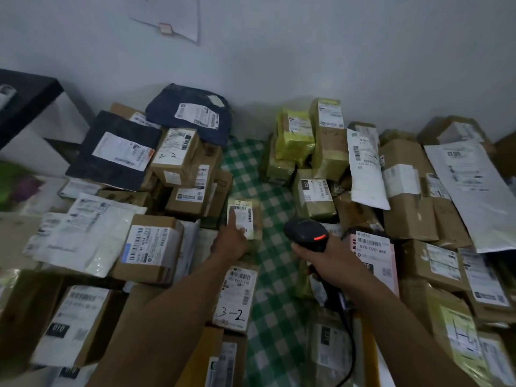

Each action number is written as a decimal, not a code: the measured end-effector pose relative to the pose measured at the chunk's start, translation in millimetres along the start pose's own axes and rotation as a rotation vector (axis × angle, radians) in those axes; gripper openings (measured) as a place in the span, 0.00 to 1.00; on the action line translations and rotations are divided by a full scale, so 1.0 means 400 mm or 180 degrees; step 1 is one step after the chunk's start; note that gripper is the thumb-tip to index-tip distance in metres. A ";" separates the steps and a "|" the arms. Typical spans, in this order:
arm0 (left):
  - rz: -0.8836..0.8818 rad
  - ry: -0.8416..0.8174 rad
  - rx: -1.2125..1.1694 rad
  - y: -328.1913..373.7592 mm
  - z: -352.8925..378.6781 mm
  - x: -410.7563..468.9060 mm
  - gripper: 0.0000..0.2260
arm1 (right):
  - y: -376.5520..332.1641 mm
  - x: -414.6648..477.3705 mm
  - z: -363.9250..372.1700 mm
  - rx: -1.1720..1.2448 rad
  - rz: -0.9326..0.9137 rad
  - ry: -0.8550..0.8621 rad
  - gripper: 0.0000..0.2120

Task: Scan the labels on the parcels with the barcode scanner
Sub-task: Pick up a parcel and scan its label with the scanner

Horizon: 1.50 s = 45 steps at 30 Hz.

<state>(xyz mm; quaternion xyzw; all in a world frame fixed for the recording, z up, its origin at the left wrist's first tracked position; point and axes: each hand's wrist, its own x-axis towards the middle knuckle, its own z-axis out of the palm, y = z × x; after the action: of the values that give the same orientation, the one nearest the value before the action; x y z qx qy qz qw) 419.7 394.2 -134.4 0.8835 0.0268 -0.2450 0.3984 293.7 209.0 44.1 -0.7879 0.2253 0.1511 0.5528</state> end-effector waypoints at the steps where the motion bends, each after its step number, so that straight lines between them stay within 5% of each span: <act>1: -0.0001 -0.0001 0.0181 0.010 0.002 -0.007 0.33 | 0.003 0.001 -0.001 0.0028 0.0013 0.0012 0.07; 6: 0.0320 0.0262 0.1360 0.045 0.053 -0.039 0.37 | 0.026 -0.004 -0.023 0.0220 0.0068 0.0035 0.09; 20: 0.0037 -0.0177 0.1615 0.051 0.040 -0.019 0.35 | 0.087 -0.034 -0.105 0.0688 0.0002 -0.0026 0.11; 31: 0.1029 0.0408 0.0407 0.311 0.081 -0.146 0.23 | 0.026 -0.088 -0.183 0.1328 -0.0124 0.0062 0.06; 38: 0.1384 0.0641 0.0032 0.482 -0.068 0.011 0.09 | -0.096 0.013 -0.187 0.1466 -0.0334 0.0129 0.09; 45: 0.1264 0.0560 -0.0100 0.575 -0.123 0.232 0.17 | -0.161 0.193 -0.195 0.1258 -0.0212 0.0438 0.08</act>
<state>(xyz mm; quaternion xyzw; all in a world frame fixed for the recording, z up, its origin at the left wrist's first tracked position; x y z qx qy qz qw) 577.3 259.3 10.1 0.8831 -0.1092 -0.0832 0.4487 392.3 139.6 85.1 -0.6796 0.2616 0.0315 0.6846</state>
